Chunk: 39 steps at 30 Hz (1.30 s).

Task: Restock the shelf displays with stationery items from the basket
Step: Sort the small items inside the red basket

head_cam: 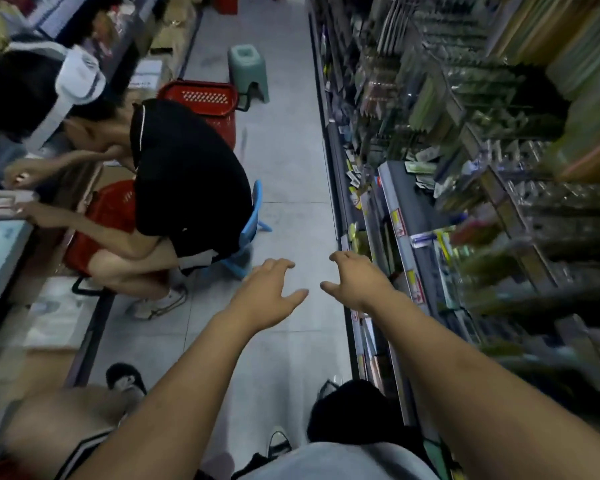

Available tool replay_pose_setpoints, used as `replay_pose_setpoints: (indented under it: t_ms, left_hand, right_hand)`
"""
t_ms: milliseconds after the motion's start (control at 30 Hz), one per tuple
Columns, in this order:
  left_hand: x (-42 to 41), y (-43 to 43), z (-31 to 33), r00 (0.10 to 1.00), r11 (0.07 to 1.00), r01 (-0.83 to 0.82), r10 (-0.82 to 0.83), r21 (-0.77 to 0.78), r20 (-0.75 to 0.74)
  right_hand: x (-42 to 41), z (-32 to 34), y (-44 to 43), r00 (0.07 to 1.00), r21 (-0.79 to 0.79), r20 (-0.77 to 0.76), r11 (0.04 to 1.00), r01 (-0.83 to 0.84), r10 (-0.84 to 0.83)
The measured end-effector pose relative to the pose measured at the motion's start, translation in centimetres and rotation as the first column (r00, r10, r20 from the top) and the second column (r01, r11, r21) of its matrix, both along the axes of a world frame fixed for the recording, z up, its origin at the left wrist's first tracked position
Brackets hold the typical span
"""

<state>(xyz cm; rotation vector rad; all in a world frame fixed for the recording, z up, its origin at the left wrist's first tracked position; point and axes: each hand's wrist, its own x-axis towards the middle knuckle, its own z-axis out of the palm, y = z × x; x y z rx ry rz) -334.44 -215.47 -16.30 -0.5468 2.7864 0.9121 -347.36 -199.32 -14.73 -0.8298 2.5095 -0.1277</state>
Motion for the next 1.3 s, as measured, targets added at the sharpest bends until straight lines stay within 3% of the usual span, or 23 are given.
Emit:
replay_pose_setpoints:
  t_ms: [267,533,767,967,1300]
  left_hand:
    - [-21.2,-13.2,-1.0,0.992,0.998,-0.009,0.016,-0.059,0.127]
    - [-41.3,-25.1,2.1,0.996,0.994,-0.089,0.091,-0.066,0.023]
    - [-60.4,-36.7,-0.7,0.993,0.991,-0.107,0.110,-0.083,0.033]
    - [-78.3,-48.9,0.2,0.990,0.989,-0.134,0.136,-0.066,0.025]
    - [-108.3,-66.4,1.8,0.992,0.985,-0.121,0.124,-0.120,0.020]
  right_hand:
    - [-22.9,-1.9,-11.5,0.996,0.084,0.053,0.994,-0.070,0.065]
    - [-45.2,0.9,-23.1,0.979,0.118,-0.012,0.973,-0.200,0.203]
    - [-65.0,-0.6,-36.4,0.957,0.094,-0.045,0.955,-0.281,0.286]
    - [-84.4,2.4,-47.7,0.932,0.186,-0.120,0.930,-0.318,0.343]
    - [-113.1,1.8,-65.9,0.928,0.091,-0.105,0.933,-0.348,0.357]
